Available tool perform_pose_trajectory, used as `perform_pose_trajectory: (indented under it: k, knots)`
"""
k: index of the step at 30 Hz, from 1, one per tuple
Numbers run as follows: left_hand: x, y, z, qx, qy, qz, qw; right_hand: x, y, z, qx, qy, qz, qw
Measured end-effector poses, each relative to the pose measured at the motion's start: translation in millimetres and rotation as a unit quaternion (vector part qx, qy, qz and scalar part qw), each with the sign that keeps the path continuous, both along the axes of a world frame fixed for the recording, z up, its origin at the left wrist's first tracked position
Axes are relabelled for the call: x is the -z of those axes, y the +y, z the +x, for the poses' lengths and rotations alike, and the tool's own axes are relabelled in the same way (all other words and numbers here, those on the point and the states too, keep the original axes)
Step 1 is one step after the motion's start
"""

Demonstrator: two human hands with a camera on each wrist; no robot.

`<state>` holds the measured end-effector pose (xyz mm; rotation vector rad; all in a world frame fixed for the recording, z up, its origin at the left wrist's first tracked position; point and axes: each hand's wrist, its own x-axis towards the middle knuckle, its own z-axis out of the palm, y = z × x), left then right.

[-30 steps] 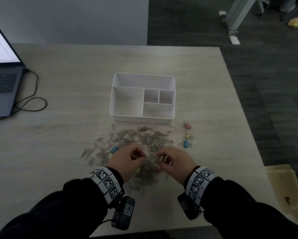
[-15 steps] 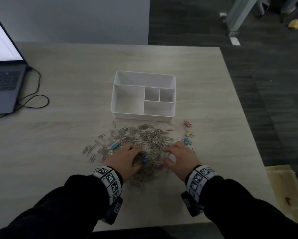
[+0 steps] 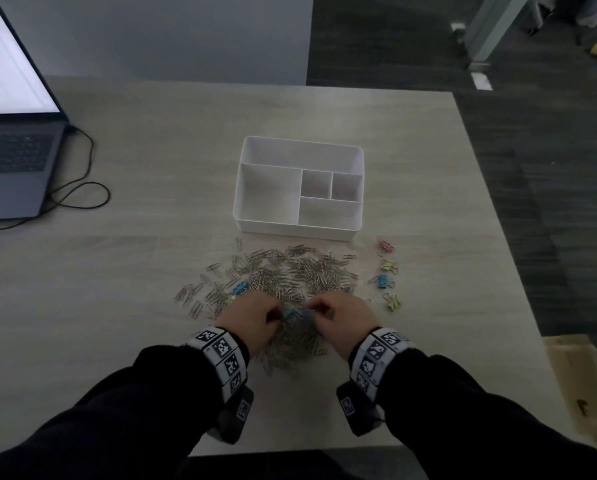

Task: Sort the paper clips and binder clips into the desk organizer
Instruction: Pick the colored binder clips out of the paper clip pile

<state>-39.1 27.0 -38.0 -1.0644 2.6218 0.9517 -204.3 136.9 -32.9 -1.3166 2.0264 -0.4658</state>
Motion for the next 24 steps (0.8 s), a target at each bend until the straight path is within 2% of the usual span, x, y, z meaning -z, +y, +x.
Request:
perform_pose_trajectory:
  k: [2, 6, 9, 12, 15, 18, 20, 24]
  knots:
    - [-3.4, -1.6, 2.7, -0.022, 0.012, 0.02, 0.999, -7.4, 9.6, -13.9, 0.068, -0.015, -0.009, 0.998]
    - [-8.2, -4.4, 9.7, -0.104, 0.031, 0.076, 0.991, -4.4, 32.1, -57.2, 0.19, 0.021, -0.002, 0.982]
    - [-8.6, -7.3, 14.1, -0.176, 0.057, 0.125, 0.975, 1.9, 45.6, -84.3, 0.21, 0.054, 0.025, 0.976]
    - [-11.9, -7.4, 14.2, -0.219, 0.075, 0.148, 0.962, 6.1, 52.8, -93.5, 0.21, 0.087, -0.009, 0.974]
    - [-16.1, -7.9, 11.8, -0.233, 0.09, 0.151, 0.957, 8.4, 50.6, -79.1, 0.158, 0.096, -0.044, 0.982]
    - [-21.0, -8.5, 10.4, -0.247, 0.11, 0.164, 0.949, 10.0, 43.1, -50.9, 0.022, 0.085, -0.007, 0.996]
    - [-23.2, -8.2, 9.3, -0.249, 0.122, 0.176, 0.944, 13.2, 36.7, -33.6, -0.039, 0.059, 0.012, 0.997]
    - [-24.7, -7.3, 5.9, -0.241, 0.119, 0.185, 0.945, 19.3, 26.2, -15.3, -0.067, 0.039, 0.04, 0.996]
